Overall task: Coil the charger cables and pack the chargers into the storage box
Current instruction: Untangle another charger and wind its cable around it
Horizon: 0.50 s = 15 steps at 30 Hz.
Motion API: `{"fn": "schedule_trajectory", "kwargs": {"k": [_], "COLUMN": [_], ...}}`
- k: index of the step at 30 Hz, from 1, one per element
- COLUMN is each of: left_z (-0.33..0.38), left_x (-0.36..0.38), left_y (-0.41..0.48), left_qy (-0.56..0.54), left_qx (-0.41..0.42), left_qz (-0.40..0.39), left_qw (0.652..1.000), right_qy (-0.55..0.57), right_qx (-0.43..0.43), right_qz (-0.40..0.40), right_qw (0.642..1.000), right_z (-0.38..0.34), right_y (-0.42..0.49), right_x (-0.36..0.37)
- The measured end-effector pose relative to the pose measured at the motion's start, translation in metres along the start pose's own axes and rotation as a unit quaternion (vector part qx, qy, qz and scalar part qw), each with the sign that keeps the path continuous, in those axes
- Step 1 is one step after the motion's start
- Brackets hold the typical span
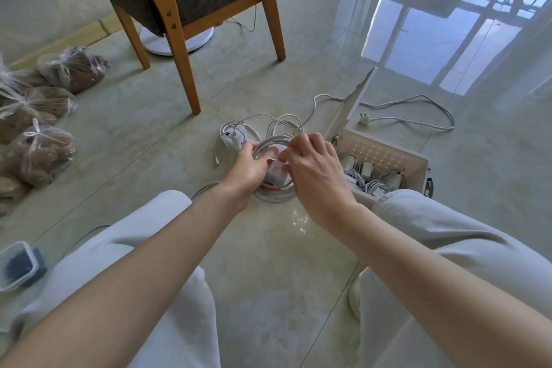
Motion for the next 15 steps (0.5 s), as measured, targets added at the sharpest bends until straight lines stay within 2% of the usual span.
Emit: {"fn": "schedule_trajectory", "kwargs": {"k": [3,7,15], "left_z": [-0.002,-0.007,-0.016], "left_x": [-0.005,-0.011,-0.014], "left_y": [0.006,0.015,0.020], "left_qy": [0.022,0.054,0.090], "left_qx": [0.013,0.018,0.022], "left_qz": [0.004,0.027,0.001], "left_qw": [1.000,0.998,0.996], "right_qy": [0.076,0.244,0.339], "right_qx": [0.006,0.071,0.057], "right_qz": [-0.031,-0.073,-0.041], "right_qw": [0.997,0.964,0.938], "right_z": [-0.006,-0.016,-0.024], "right_y": [-0.001,-0.004,-0.013], "right_x": [0.001,-0.006,-0.022]}}
Point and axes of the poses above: each hand's wrist, its own y-axis towards the middle knuckle, its own x-axis out of the palm, z = x × y, the point moved 3 cm from there along y, towards the middle knuckle, and after that the axes turned 9 degrees about z, right-handed, at the moved point
